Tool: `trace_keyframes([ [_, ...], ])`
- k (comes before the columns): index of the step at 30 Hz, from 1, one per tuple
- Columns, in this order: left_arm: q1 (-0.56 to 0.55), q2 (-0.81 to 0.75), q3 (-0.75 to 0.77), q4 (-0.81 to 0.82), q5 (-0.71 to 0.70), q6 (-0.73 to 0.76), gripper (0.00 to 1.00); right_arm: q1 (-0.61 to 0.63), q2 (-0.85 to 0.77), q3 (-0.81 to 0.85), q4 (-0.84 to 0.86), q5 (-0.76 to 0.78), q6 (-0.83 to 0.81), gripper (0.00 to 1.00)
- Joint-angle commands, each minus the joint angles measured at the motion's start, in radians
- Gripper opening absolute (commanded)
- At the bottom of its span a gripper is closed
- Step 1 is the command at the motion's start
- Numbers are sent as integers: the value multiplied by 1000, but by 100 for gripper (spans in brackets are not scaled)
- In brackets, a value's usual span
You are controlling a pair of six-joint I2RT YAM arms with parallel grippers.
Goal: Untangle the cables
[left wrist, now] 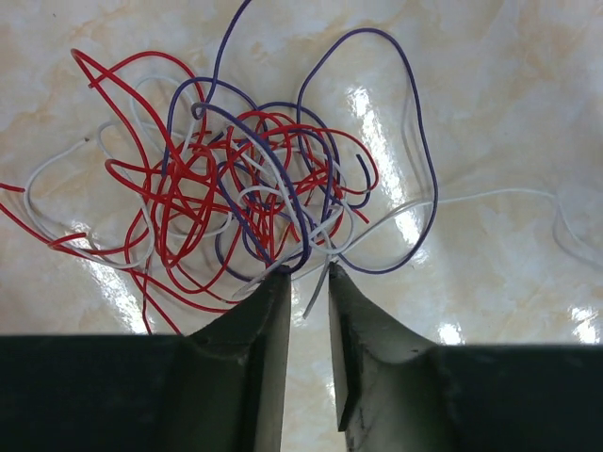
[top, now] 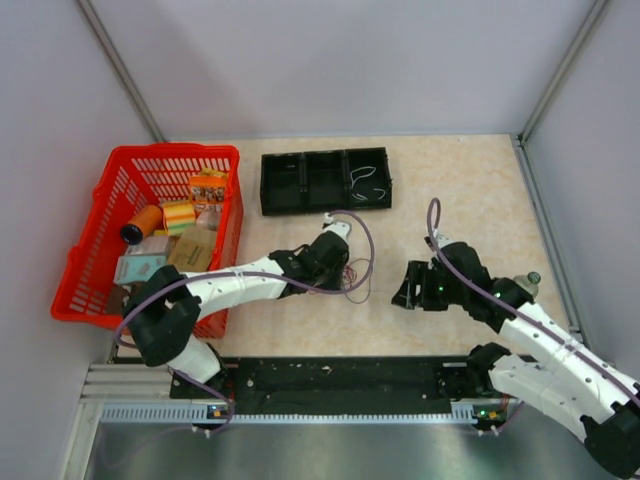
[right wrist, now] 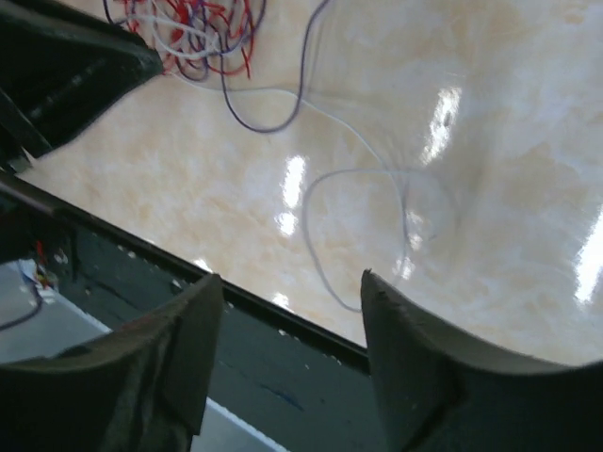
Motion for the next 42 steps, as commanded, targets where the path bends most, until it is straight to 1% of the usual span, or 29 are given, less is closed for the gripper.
trace_keyframes([
  [1, 4, -24, -9, 77, -43, -8, 20, 16, -20, 125, -114, 136, -52, 66],
  [3, 6, -54, -31, 93, -49, -8, 7, 14, 24, 185, -144, 240, -63, 68],
  [4, 4, -71, -49, 104, -49, -6, 3, 13, 57, 207, -138, 250, -63, 68],
  [5, 4, -91, -69, 122, -49, -9, 0, 11, 96, 210, -80, 224, -66, 68],
  [6, 6, -111, -97, 142, -51, -12, 0, 3, 138, 201, 1, 186, -63, 68],
  [7, 6, -137, -127, 167, -54, -18, 0, -7, 200, 202, 66, 93, -56, 67],
  [8, 6, -157, -150, 196, -62, -24, 0, -7, 259, 215, 110, 55, -45, 65],
  [12, 6, -258, -239, 257, -77, -41, 0, -12, 492, 258, 264, -20, -5, 59],
  [14, 6, -298, -284, 300, -77, -46, 0, -10, 563, 236, 342, -57, 30, 55],
  [15, 6, -309, -295, 313, -76, -47, 0, -10, 592, 224, 377, -65, 43, 54],
  [17, 6, -318, -310, 328, -72, -47, 0, -12, 632, 190, 469, -79, 67, 53],
  [21, 6, -326, -319, 340, -68, -44, 0, -9, 700, 144, 588, -146, 162, 51],
  [24, 6, -329, -325, 351, -63, -44, 0, -3, 744, 98, 704, -166, 234, 45],
  [28, 6, -335, -335, 360, -59, -43, 0, 11, 767, 81, 729, -132, 250, 45],
  [32, 6, -352, -350, 371, -59, -44, 0, 19, 759, 109, 642, -57, 201, 47],
  [33, 7, -355, -353, 377, -59, -44, 0, 19, 766, 107, 654, -65, 196, 47],
  [35, 6, -360, -359, 383, -60, -47, 0, 19, 804, 98, 735, -83, 202, 45],
  [36, 6, -361, -361, 383, -60, -49, 0, 19, 827, 94, 775, -100, 222, 42],
  [37, 6, -364, -362, 382, -62, -51, 0, 19, 853, 89, 827, -115, 234, 36],
  [38, 6, -370, -367, 379, -69, -55, 0, 19, 870, 86, 862, -115, 248, 27],
  [39, 6, -374, -368, 373, -79, -60, 0, 20, 867, 71, 904, -100, 263, 15],
  [40, 6, -377, -371, 371, -86, -64, 0, 20, 847, 57, 925, -82, 267, 6],
  [41, 6, -380, -371, 363, -108, -78, 0, 22, 812, 54, 900, -47, 245, 0],
  [42, 6, -381, -371, 348, -137, -98, 0, 20, 734, 57, 843, -15, 221, 0],
])
